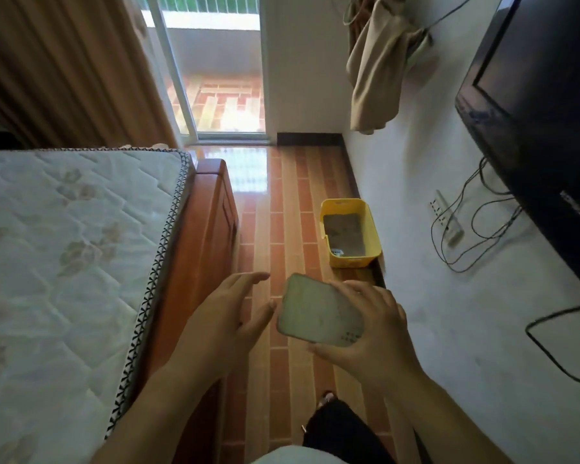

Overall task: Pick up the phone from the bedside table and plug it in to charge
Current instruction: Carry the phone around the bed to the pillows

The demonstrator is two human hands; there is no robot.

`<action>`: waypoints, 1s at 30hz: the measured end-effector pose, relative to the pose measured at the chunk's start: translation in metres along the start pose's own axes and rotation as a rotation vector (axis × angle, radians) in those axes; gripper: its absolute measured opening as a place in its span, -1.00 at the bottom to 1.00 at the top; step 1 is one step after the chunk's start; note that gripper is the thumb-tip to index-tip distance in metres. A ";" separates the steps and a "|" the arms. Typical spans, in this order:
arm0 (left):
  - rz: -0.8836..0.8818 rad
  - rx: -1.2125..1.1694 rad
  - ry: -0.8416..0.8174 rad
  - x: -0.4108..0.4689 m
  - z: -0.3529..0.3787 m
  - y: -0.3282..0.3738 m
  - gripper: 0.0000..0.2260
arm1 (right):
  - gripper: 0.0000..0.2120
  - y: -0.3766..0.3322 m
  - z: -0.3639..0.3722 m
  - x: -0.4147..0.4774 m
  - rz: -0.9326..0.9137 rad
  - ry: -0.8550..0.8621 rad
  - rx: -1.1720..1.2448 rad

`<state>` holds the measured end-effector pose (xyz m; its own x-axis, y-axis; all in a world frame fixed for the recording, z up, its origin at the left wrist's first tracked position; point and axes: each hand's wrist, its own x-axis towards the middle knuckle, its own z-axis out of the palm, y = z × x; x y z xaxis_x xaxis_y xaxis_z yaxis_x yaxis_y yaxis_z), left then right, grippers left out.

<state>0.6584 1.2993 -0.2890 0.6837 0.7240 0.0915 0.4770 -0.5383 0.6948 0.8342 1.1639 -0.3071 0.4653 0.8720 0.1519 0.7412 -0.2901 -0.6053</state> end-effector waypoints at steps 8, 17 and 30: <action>0.003 0.009 -0.038 0.212 0.015 -0.022 -0.62 | -0.19 0.064 0.003 0.200 0.029 0.011 0.005; -0.065 0.052 -0.003 0.412 -0.010 -0.060 -0.56 | -0.20 0.093 0.013 0.427 -0.003 -0.080 0.114; -0.223 0.107 0.097 0.694 -0.112 -0.205 -0.64 | -0.20 0.049 0.111 0.771 -0.191 -0.239 0.115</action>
<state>0.9732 1.9608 -0.2876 0.5018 0.8648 0.0159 0.6690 -0.3997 0.6267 1.1755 1.8656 -0.3061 0.1863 0.9782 0.0920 0.7382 -0.0776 -0.6701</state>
